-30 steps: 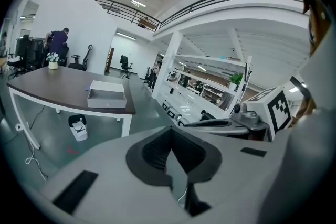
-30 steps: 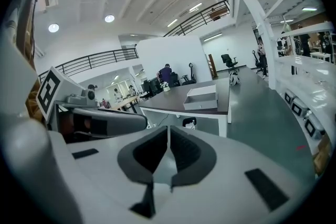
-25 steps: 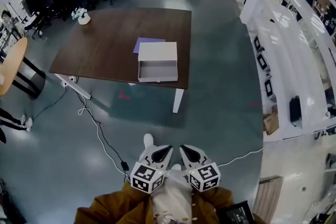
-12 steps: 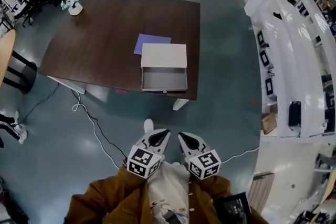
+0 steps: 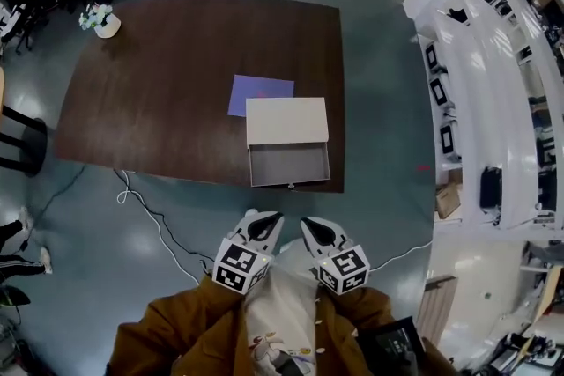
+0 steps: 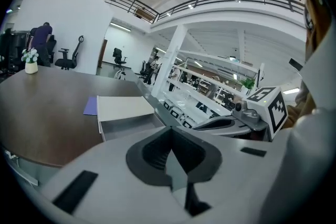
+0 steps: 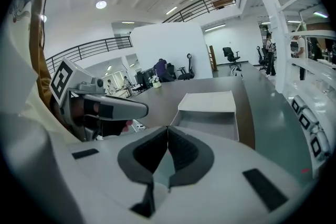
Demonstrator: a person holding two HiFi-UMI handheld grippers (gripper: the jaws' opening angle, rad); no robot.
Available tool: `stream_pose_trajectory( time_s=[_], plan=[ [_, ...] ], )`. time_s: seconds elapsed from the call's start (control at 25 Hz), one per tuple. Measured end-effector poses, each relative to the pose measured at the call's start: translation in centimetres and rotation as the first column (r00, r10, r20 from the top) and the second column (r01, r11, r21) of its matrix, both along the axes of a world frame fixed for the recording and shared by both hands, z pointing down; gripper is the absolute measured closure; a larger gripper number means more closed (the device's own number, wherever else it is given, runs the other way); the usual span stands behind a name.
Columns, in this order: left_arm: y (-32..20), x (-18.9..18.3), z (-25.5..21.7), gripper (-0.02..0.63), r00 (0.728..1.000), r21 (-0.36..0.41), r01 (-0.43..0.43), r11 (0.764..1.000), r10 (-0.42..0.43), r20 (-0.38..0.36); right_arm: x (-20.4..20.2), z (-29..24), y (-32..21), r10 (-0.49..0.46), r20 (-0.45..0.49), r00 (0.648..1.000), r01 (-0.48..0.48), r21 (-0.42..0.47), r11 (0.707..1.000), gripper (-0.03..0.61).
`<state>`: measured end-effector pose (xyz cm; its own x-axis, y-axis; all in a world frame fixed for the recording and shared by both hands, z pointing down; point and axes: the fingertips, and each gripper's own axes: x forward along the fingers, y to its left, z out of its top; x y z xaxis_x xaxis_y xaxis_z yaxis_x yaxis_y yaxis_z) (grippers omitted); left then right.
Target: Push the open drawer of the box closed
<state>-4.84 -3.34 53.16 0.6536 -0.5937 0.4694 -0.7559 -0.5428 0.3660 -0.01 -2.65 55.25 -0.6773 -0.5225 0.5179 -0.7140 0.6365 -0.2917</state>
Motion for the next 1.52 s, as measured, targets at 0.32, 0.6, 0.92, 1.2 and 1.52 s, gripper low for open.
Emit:
stream_pose_trajectory(
  time_s=[0.32, 0.6, 0.92, 1.2, 1.52],
  plan=[
    [-3.1, -0.5, 4.3, 0.609, 0.999, -0.062, 0.002, 0.998, 0.0, 0.034, -0.9, 3.3, -3.2, -0.06, -0.047, 0.997, 0.058, -0.04, 0.997, 0.572],
    [-4.9, -0.5, 10.8, 0.609, 0.995, -0.164, 0.056, 0.985, -0.042, 0.092, 0.5, 4.7, -5.7, -0.085, -0.036, 0.996, 0.083, -0.072, 0.994, 0.571],
    [-5.3, 0.6, 16.0, 0.603, 0.991, -0.276, 0.047, 0.96, -0.01, 0.132, 1.7, 7.9, -6.6, -0.134, -0.061, 0.989, 0.124, -0.141, 0.982, 0.571],
    [-6.2, 0.8, 19.1, 0.603, 0.985, -0.318, 0.074, 0.945, -0.018, 0.174, 1.9, 8.0, -7.2, -0.172, -0.063, 0.983, 0.162, -0.139, 0.977, 0.571],
    [-8.0, 0.7, 19.1, 0.603, 0.975, -0.296, 0.11, 0.949, -0.045, 0.217, 2.5, 7.8, -8.0, -0.172, -0.059, 0.983, 0.163, -0.137, 0.977, 0.572]
  ],
)
